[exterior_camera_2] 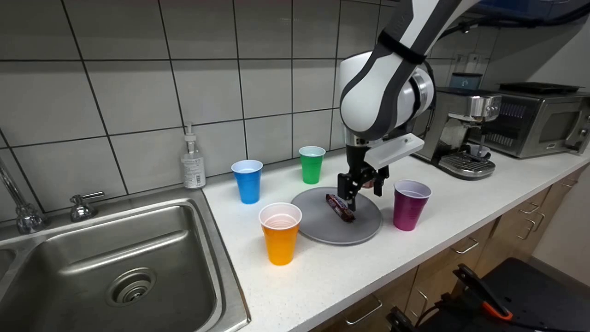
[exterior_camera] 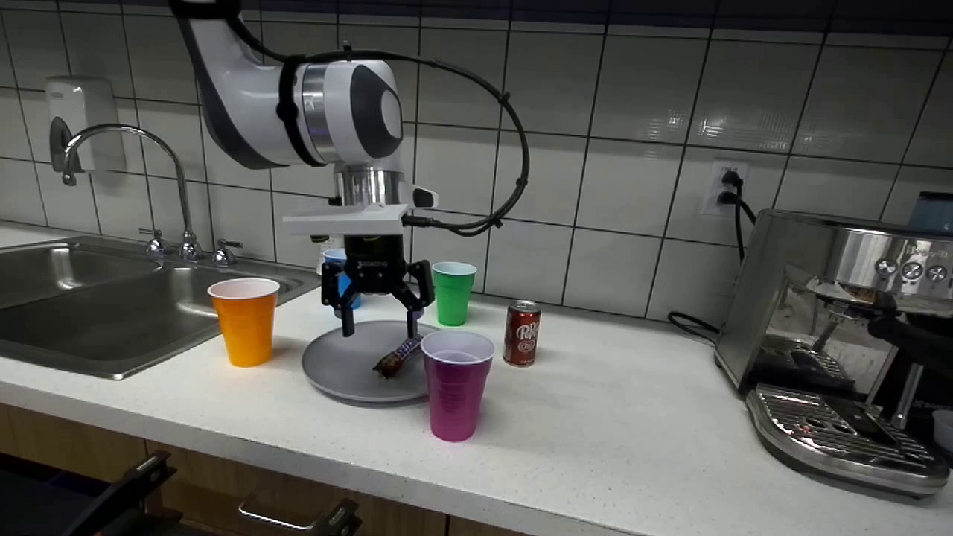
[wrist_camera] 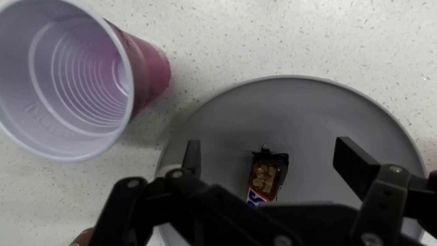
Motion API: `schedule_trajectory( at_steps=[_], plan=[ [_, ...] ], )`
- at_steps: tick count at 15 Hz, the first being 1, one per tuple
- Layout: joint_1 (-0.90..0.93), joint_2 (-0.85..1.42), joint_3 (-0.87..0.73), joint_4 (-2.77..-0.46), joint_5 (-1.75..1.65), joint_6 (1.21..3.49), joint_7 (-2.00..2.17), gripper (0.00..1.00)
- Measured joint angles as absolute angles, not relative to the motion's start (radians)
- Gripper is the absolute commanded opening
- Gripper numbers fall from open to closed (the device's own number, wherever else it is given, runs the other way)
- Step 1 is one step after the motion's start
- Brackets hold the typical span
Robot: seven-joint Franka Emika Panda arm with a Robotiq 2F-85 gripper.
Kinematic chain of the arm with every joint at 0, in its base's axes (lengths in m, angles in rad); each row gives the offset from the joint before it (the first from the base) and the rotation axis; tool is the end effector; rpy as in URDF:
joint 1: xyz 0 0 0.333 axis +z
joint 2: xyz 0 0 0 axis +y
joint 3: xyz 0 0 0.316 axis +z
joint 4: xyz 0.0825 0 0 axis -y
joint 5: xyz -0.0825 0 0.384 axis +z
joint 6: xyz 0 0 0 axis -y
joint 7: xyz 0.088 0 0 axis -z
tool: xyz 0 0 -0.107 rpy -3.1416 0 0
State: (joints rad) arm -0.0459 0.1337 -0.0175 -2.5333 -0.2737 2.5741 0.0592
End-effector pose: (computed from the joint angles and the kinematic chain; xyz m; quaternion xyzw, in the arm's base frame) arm 0.4493 -0.0242 0.2163 0.9949 0.0575 -0.0463 0.0690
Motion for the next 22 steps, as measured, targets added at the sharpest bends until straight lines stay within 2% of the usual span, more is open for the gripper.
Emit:
schedule_trajectory(
  at_steps=[11,18,19,20,22],
  plan=[
    [-0.046,0.332,-0.027,-2.472,-0.119,2.827,0.058,1.0],
    [-0.046,0.408,-0.027,-2.392,-0.07,2.864,0.058,1.0],
    [-0.046,0.415,-0.027,-2.381,-0.068,2.864,0.058,0.75],
    [-0.046,0.423,-0.027,-2.371,-0.066,2.864,0.058,0.74],
    [-0.046,0.436,-0.027,-2.356,-0.066,2.864,0.058,0.58]
  ],
)
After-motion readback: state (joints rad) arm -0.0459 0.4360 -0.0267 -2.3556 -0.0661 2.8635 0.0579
